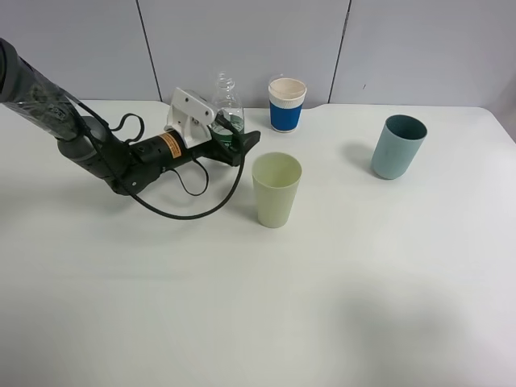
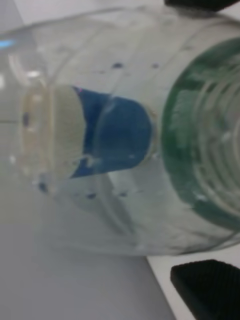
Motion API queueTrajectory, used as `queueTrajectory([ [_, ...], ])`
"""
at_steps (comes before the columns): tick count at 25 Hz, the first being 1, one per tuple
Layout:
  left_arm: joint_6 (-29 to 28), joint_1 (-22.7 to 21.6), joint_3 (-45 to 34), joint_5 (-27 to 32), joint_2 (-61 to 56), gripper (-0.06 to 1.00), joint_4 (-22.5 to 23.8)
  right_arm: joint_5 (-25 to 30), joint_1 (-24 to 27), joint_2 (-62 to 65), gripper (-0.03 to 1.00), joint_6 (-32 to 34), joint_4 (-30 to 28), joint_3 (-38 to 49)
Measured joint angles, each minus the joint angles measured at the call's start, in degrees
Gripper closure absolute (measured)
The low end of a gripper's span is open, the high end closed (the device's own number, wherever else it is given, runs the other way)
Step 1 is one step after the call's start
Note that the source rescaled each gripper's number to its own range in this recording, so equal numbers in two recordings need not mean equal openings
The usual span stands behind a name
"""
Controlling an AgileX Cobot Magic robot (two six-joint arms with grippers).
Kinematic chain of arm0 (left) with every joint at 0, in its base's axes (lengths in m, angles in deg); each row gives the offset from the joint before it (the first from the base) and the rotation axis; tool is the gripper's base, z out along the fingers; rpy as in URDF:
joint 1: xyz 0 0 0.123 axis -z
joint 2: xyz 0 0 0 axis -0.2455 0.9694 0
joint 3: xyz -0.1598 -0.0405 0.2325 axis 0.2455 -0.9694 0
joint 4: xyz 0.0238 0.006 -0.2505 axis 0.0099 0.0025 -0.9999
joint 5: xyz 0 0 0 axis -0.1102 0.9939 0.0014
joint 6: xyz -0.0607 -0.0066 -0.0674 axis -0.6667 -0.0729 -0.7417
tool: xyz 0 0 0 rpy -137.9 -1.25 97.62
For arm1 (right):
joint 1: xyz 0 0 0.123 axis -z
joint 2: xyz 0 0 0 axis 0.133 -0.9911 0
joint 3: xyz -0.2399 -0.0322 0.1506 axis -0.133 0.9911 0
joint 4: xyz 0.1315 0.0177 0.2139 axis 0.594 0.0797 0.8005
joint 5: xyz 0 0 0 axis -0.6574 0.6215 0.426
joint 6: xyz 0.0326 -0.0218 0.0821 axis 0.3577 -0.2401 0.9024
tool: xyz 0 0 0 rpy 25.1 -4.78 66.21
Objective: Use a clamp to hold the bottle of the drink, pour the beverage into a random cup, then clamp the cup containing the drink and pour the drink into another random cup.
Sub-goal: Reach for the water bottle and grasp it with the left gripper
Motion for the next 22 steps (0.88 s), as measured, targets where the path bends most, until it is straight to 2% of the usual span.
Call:
queueTrajectory([
  [6, 0.0, 0.0, 0.24, 0.0, 0.36, -0.05, 0.72, 0.0, 0.0, 0.0, -0.03, 0.0, 0.0, 0.0],
  [8, 0.02, 0.0, 0.24, 0.06, 0.36, 0.03, 1.17, 0.0, 0.0, 0.0, -0.03, 0.0, 0.0, 0.0],
  [9, 0.06, 0.0, 0.24, 0.12, 0.36, 0.12, 1.3, 0.0, 0.0, 0.0, -0.03, 0.0, 0.0, 0.0],
  [11, 0.06, 0.0, 0.24, 0.66, 0.36, 0.46, 1.48, 0.0, 0.0, 0.0, -0.03, 0.0, 0.0, 0.0],
  [12, 0.06, 0.0, 0.24, 1.24, 0.36, 0.76, 1.52, 0.0, 0.0, 0.0, -0.03, 0.0, 0.0, 0.0],
  [13, 0.06, 0.0, 0.24, 1.51, 0.36, 0.92, 1.52, 0.0, 0.0, 0.0, -0.03, 0.0, 0.0, 0.0],
  [14, 0.06, 0.0, 0.25, 1.8, 0.36, 0.94, 1.54, 0.0, 0.0, 0.0, -0.03, 0.0, 0.0, 0.0],
  [17, 0.06, 0.0, 0.43, 1.86, 0.36, 0.87, 1.54, 0.0, 0.0, 0.0, -0.03, 0.0, 0.0, 0.0],
  [22, 0.12, 0.0, 0.43, 1.93, 0.36, 0.87, 1.59, 0.0, 0.0, 0.0, -0.03, 0.0, 0.0, 0.0],
])
